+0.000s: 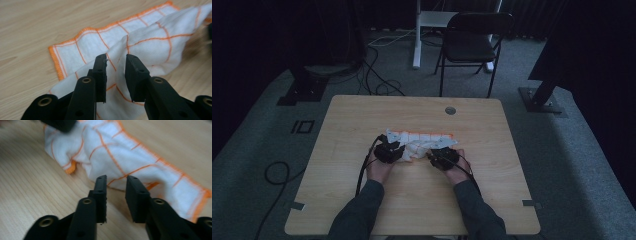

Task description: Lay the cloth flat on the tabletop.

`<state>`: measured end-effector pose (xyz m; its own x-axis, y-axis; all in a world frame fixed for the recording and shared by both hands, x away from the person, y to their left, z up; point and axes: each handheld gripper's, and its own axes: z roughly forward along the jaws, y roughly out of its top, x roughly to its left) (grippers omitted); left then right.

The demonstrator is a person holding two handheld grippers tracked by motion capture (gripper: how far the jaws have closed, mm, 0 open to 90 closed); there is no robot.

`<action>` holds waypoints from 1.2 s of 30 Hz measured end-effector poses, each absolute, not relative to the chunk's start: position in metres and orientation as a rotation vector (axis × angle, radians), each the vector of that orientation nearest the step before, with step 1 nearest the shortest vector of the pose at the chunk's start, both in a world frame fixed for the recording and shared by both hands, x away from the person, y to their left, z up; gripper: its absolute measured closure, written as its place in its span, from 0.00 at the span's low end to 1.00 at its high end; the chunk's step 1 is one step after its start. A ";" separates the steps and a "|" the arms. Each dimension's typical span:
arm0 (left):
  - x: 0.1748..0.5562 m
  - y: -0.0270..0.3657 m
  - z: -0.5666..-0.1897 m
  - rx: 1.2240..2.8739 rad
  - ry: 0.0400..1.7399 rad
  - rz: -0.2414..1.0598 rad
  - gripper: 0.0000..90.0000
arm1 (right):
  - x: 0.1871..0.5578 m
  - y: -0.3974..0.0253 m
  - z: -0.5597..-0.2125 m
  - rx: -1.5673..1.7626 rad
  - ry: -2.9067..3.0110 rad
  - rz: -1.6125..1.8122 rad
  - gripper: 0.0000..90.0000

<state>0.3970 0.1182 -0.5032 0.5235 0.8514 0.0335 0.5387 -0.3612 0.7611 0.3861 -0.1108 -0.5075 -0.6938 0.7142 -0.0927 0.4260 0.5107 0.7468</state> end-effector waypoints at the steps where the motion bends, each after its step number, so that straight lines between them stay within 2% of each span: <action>1: 0.395 0.120 -0.502 2.044 1.126 0.562 0.79 | 0.388 -0.108 -0.512 0.953 2.379 1.000 0.76; 8: 0.384 0.143 -0.504 2.067 1.160 0.620 0.80 | 0.397 -0.094 -0.521 0.993 2.411 1.005 0.65; 11: 0.385 0.151 -0.513 2.086 1.216 0.637 0.83 | 0.400 -0.084 -0.522 1.003 2.417 0.985 0.60; 13: 0.386 0.157 -0.521 2.098 1.247 0.630 0.85 | 0.403 -0.079 -0.525 1.019 2.409 0.958 0.67; 15: 0.388 0.160 -0.527 2.106 1.272 0.618 0.87 | 0.406 -0.077 -0.526 1.035 2.409 0.948 0.85; 17: 0.389 0.160 -0.530 2.120 1.271 0.611 0.89 | 0.406 -0.078 -0.523 1.043 2.403 0.950 0.94; 23: 0.395 0.158 -0.531 2.147 1.270 0.624 0.94 | 0.402 -0.093 -0.508 1.034 2.392 0.971 0.96; 31: 0.399 0.157 -0.530 2.155 1.283 0.648 0.94 | 0.395 -0.123 -0.477 1.006 2.387 1.013 0.97; 36: 0.400 0.159 -0.530 2.145 1.304 0.656 0.93 | 0.400 -0.126 -0.480 1.011 2.392 0.974 0.99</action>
<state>0.4003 0.1587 -0.5296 0.4132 0.9018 0.1263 0.6387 -0.3858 0.6658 0.3999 -0.1255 -0.4795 -0.6762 0.7340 -0.0630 0.4812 0.5048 0.7166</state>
